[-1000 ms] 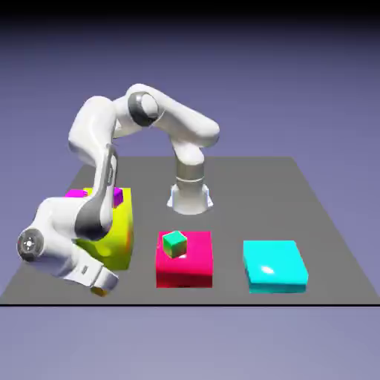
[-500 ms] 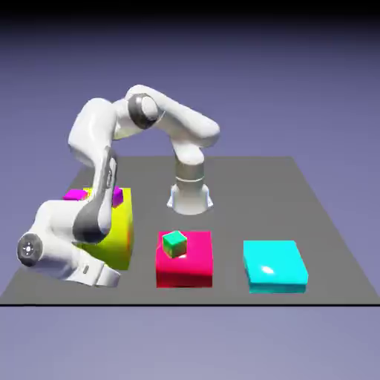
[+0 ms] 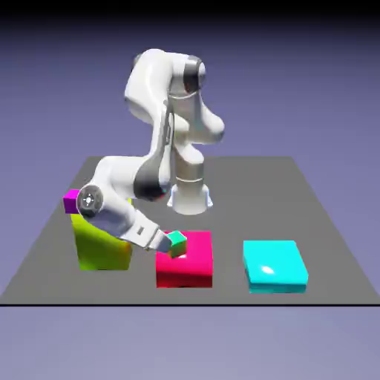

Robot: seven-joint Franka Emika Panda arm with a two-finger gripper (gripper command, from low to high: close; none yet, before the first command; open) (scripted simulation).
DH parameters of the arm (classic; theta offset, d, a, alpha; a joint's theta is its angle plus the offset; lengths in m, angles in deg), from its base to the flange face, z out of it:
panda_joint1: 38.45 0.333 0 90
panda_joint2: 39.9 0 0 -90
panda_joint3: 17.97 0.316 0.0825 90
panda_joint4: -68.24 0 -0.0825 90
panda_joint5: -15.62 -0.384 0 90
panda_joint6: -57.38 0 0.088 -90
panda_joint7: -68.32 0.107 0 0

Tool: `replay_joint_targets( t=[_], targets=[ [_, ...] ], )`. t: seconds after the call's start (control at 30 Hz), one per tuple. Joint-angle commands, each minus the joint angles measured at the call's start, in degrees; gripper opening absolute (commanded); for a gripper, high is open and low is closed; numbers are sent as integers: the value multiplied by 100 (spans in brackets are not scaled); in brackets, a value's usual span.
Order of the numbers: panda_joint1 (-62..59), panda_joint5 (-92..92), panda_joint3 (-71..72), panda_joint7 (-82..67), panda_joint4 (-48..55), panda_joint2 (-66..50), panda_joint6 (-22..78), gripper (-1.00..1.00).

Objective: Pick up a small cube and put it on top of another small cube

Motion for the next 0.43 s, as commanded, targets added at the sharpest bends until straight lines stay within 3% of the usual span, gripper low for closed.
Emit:
replay_joint_targets(
  t=[0.0, 0.13, 0.3, 0.33, 0.4],
  targets=[
    [205, -213, -208, 36, -183, 193, -38, -100],
    [678, -678, -687, 117, -604, 639, -122, -100],
    [829, -855, -574, -46, -1447, 566, -1032, -100],
    [829, -855, -574, -46, -1447, 566, -1032, 100],
    [792, -812, -602, -6, -1239, 584, -808, 100]
  ],
)
